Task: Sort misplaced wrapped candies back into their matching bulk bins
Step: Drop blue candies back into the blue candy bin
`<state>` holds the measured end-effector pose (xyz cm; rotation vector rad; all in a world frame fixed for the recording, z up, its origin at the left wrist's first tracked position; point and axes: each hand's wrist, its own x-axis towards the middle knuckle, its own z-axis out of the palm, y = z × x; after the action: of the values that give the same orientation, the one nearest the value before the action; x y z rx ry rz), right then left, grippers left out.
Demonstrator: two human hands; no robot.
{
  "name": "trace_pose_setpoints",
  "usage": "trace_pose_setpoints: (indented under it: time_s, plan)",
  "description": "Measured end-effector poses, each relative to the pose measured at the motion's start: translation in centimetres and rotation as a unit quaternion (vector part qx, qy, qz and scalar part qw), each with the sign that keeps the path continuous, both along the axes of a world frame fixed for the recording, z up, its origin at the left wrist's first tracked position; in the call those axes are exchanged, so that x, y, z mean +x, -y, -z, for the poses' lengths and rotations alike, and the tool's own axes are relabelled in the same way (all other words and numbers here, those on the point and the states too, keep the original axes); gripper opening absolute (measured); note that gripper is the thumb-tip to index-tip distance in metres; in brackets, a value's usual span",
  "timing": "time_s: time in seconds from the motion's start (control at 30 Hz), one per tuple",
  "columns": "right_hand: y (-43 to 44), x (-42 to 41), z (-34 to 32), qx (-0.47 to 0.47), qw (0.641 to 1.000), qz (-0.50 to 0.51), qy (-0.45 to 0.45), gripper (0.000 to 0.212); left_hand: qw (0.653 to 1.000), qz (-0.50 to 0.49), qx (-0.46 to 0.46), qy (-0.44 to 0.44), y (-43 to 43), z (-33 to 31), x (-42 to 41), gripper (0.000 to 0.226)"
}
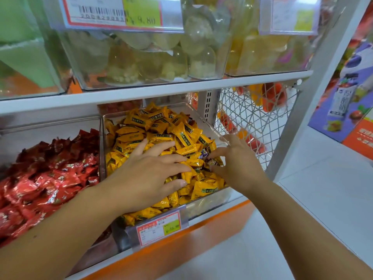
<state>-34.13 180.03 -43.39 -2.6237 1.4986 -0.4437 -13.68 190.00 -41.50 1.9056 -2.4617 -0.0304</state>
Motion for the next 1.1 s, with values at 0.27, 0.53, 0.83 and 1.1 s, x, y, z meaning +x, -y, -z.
trace_pose_setpoints:
  time_s: [0.27,0.53,0.83,1.1]
  plan:
    - [0.0,-0.7,-2.6,-0.03,0.975,-0.039,0.217,0.024,0.998,-0.01,-0.04,-0.039,-0.4,-0.3,-0.8,0.06]
    - [-2.0,0.5,-2.7,0.099,0.925,-0.134,0.342,0.046,0.942,-0.125,-0.18,-0.254,1.0,-1.3,-3.6,0.046]
    - [-0.9,-0.2,-3.4,0.142,0.96,-0.054,0.233,0.036,0.889,-0.179,-0.186,-0.378,0.0,-1.1,-1.0,0.01]
    - [-3.9,5.8,0.4,-0.003,0.991,-0.056,0.121,0.044,0.899,-0.158,-0.226,-0.341,-1.6,-1.8,0.4,0.012]
